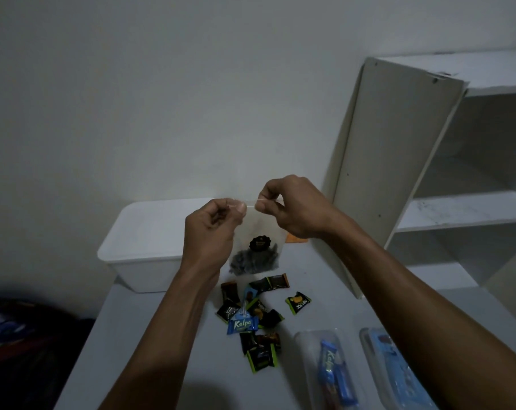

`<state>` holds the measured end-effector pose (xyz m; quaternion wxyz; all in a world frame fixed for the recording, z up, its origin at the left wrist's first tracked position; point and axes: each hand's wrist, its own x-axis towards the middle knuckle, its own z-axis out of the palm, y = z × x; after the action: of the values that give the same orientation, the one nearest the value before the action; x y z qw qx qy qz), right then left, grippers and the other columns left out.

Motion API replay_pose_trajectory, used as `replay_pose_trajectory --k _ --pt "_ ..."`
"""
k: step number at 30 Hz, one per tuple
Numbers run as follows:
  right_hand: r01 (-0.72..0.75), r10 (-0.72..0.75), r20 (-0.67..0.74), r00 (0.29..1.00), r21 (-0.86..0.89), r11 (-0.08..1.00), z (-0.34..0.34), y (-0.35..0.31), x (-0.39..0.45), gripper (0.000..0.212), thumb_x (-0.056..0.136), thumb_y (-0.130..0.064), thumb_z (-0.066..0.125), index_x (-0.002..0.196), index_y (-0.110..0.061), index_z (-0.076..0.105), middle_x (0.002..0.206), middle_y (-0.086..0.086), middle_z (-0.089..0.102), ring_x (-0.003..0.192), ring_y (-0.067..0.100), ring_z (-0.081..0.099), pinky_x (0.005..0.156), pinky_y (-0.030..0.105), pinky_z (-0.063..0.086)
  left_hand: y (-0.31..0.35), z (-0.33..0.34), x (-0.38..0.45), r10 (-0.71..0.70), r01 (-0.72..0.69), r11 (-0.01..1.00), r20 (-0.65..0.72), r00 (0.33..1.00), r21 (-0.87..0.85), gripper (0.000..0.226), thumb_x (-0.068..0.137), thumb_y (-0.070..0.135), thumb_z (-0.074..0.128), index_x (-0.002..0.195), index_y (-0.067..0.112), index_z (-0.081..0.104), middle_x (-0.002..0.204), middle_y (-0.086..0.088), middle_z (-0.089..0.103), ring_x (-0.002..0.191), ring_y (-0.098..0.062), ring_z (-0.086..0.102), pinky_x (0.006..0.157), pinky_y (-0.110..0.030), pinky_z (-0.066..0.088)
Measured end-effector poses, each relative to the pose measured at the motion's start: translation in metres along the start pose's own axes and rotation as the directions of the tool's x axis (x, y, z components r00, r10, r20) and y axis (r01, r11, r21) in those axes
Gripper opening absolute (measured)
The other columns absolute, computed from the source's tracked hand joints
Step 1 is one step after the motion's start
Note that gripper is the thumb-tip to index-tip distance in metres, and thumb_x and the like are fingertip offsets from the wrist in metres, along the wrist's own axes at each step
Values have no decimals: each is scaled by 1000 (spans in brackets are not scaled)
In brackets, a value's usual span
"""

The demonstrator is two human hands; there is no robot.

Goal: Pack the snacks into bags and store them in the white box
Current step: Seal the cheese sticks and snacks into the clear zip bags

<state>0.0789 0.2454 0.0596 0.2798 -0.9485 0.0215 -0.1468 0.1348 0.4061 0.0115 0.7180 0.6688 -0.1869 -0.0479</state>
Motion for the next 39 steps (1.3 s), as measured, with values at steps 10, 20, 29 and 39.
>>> replay_pose_trajectory --k 10,20,29,39 --pt "-20 20 -11 1000 9 1000 6 2 -3 10 91 -33 66 81 -30 65 75 -22 62 78 -5 57 74 30 49 -6 2 4 0 1 1000 -45 999 21 5 87 11 70 83 13 71 76 0 71 67 2 63 64 -12 49" --pt "-69 68 11 998 91 993 1 15 -10 10 88 -36 70 85 -26 72 87 -15 68 79 -5 62 70 17 45 -14 -6 10 -20 22 1000 -56 998 21 2 88 12 69 86 11 70 77 0 70 65 4 62 63 -10 49" --pt "-161 207 -72 976 403 901 9 23 -13 15 80 -34 78 76 -21 73 80 -11 72 65 -2 64 71 27 50 -10 -14 14 -48 48 999 -75 996 -9 4 89 12 68 89 8 70 78 -1 69 64 4 62 63 -10 49" --pt "-181 323 -123 938 623 761 20 27 -21 21 87 -32 70 81 -13 74 84 -1 76 76 13 67 69 35 56 -6 -16 10 -136 131 987 -56 989 -91 3 86 18 72 85 16 73 75 5 72 72 -9 61 75 -34 48"
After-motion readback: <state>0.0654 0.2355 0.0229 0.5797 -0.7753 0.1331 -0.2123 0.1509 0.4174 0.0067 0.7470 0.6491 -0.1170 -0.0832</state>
